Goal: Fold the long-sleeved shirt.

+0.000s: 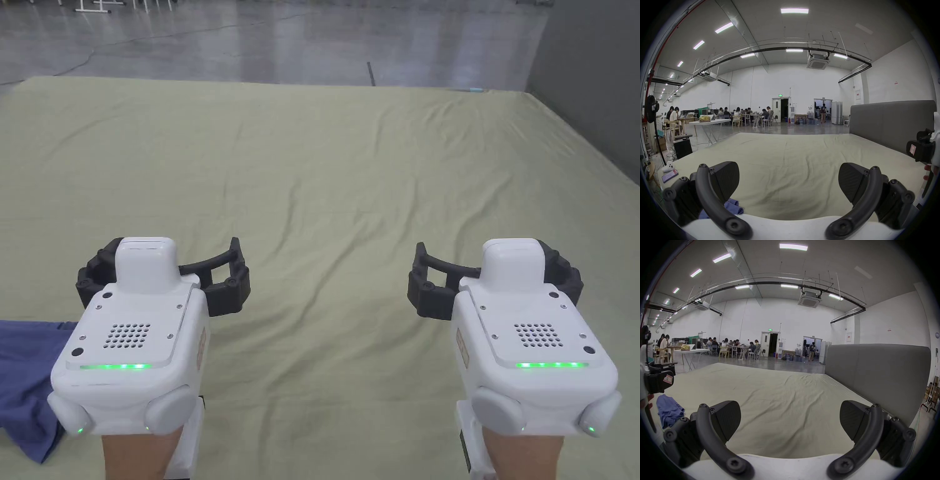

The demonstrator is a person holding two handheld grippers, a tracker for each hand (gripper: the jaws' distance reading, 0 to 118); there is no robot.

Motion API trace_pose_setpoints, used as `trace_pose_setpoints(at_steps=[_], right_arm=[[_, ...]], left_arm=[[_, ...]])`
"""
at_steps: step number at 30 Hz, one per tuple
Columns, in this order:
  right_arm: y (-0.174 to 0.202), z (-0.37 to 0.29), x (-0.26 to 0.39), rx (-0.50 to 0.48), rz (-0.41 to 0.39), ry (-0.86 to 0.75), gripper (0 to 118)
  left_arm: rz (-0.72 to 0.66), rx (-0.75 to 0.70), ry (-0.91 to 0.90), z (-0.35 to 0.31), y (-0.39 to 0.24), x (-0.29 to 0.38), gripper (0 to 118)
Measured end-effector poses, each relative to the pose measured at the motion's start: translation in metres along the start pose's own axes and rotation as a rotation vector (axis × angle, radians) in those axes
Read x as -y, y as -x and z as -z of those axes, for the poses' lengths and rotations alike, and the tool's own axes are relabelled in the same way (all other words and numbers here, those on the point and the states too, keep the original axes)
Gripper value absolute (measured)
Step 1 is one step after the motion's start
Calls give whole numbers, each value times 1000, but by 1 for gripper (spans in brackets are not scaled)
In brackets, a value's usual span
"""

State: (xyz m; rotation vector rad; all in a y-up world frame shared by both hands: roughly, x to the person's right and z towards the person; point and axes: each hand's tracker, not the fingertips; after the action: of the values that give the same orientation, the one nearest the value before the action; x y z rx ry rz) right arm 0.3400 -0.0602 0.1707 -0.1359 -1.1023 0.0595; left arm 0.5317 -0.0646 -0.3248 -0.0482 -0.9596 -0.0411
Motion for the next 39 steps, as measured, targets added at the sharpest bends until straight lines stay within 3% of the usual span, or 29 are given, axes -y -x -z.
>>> trace_pose_setpoints(at_steps=[24,29,33,39], right_arm=[[-1,0,1,-2,8,-14,118],[-2,3,1,-12,58,-21,118],[-2,3,3,15,47,-42,118],[-5,5,2,-2,53,21,118]], left_arm=[[8,10,-59,-2,-9,-19,118],[12,0,-26,4,-5,-6,118],[20,3,-33,3,-7,-7,118],[17,1,-4,6,-6,2,118]])
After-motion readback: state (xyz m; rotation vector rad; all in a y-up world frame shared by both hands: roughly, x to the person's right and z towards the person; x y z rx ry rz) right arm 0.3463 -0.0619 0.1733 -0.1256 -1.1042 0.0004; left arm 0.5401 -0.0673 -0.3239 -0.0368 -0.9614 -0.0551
